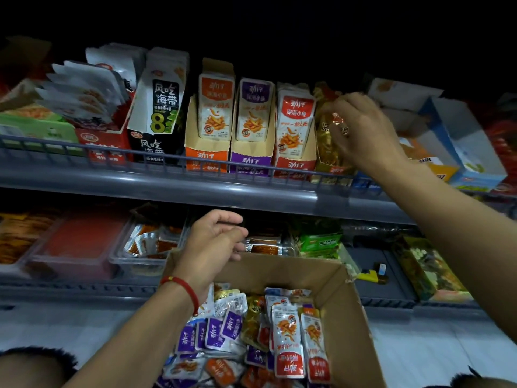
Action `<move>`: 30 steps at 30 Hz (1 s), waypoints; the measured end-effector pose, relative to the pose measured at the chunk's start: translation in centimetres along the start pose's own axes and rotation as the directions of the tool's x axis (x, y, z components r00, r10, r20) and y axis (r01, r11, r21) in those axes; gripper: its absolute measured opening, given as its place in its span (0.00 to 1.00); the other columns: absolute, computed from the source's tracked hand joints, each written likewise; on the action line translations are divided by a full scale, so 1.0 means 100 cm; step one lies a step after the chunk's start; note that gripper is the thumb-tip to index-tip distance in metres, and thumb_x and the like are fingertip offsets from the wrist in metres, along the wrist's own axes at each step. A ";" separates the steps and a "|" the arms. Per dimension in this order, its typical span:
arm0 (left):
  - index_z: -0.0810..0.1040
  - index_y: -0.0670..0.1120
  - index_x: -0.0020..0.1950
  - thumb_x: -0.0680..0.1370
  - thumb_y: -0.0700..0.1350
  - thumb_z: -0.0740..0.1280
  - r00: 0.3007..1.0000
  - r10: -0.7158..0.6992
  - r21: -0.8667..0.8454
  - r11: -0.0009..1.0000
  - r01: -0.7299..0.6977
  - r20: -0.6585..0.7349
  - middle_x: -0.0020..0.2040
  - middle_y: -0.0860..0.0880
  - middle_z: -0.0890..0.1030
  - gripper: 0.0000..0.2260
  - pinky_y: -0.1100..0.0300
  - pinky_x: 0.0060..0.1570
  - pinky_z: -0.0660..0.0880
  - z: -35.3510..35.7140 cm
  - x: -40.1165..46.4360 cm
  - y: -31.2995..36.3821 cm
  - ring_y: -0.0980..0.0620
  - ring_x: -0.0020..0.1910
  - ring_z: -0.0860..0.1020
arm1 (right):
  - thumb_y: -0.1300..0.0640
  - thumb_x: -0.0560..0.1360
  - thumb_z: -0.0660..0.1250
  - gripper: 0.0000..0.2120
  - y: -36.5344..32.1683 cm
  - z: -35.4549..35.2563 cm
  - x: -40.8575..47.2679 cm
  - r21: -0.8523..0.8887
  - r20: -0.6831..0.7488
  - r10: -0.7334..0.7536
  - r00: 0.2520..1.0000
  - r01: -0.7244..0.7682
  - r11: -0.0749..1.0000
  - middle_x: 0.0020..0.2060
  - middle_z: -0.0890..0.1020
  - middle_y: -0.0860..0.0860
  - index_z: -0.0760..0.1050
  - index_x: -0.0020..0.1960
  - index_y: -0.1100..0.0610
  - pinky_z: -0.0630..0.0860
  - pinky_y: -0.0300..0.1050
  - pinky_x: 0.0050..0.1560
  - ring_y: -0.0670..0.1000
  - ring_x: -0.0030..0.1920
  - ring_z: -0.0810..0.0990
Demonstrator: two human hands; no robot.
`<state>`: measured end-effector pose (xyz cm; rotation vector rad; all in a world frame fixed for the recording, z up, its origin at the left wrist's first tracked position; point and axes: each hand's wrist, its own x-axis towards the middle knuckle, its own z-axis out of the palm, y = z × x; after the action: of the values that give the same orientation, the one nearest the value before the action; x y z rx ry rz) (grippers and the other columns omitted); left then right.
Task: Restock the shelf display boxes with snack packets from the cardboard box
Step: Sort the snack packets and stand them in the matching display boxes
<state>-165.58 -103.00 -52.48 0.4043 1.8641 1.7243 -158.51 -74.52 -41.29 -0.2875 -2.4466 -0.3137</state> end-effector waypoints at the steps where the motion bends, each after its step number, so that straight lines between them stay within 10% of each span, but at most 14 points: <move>1: 0.79 0.46 0.55 0.79 0.36 0.68 1.000 0.002 0.013 1.000 -0.002 0.001 0.50 0.44 0.84 0.07 0.56 0.43 0.82 0.000 0.001 -0.001 0.47 0.45 0.83 | 0.62 0.80 0.65 0.16 0.000 -0.001 -0.004 0.015 -0.016 0.020 1.000 -0.020 1.000 0.62 0.77 0.58 0.75 0.67 0.58 0.73 0.55 0.58 0.59 0.63 0.73; 7: 0.80 0.48 0.52 0.78 0.38 0.70 1.000 -0.014 0.151 0.988 0.012 0.016 0.48 0.46 0.85 0.06 0.55 0.43 0.81 0.000 0.006 -0.013 0.47 0.46 0.84 | 0.63 0.78 0.63 0.12 -0.036 -0.004 -0.055 0.209 -0.074 0.048 0.996 -0.032 0.977 0.56 0.79 0.55 0.78 0.60 0.58 0.72 0.47 0.61 0.55 0.60 0.76; 13: 0.80 0.45 0.51 0.79 0.36 0.67 0.990 -0.115 0.388 0.918 0.076 0.078 0.48 0.46 0.82 0.05 0.60 0.38 0.77 0.004 0.010 -0.050 0.50 0.43 0.79 | 0.60 0.78 0.62 0.11 -0.094 0.025 -0.144 0.387 0.191 -0.035 0.981 -0.043 0.921 0.52 0.81 0.49 0.80 0.57 0.55 0.79 0.46 0.52 0.51 0.53 0.79; 18: 0.81 0.50 0.52 0.78 0.42 0.67 0.926 -0.294 0.883 0.462 -0.080 0.238 0.63 0.49 0.80 0.06 0.58 0.56 0.75 -0.003 0.021 -0.118 0.48 0.58 0.79 | 0.53 0.80 0.62 0.12 -0.103 0.042 -0.173 0.363 0.510 -0.142 0.848 -0.063 0.930 0.55 0.80 0.48 0.79 0.61 0.49 0.80 0.52 0.45 0.51 0.48 0.81; 24: 0.68 0.49 0.74 0.75 0.52 0.72 0.871 -0.419 0.964 0.050 -0.261 0.257 0.73 0.44 0.70 0.29 0.52 0.68 0.70 -0.013 0.027 -0.179 0.44 0.71 0.69 | 0.51 0.81 0.61 0.11 -0.098 0.041 -0.178 0.359 0.569 -0.155 0.807 -0.074 0.930 0.56 0.80 0.47 0.79 0.60 0.48 0.81 0.51 0.46 0.50 0.48 0.81; 30: 0.75 0.48 0.69 0.70 0.47 0.79 0.913 -0.365 0.977 0.175 -0.124 0.181 0.67 0.44 0.76 0.29 0.56 0.66 0.72 -0.009 0.037 -0.171 0.45 0.67 0.74 | 0.51 0.81 0.61 0.09 -0.092 0.041 -0.182 0.371 0.593 -0.153 0.791 -0.099 0.923 0.53 0.81 0.47 0.79 0.57 0.49 0.81 0.51 0.45 0.48 0.45 0.80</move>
<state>-166.42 -103.81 -69.98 0.9521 2.3502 -0.0468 -149.54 -84.33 -57.26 -0.1970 -3.0836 0.3165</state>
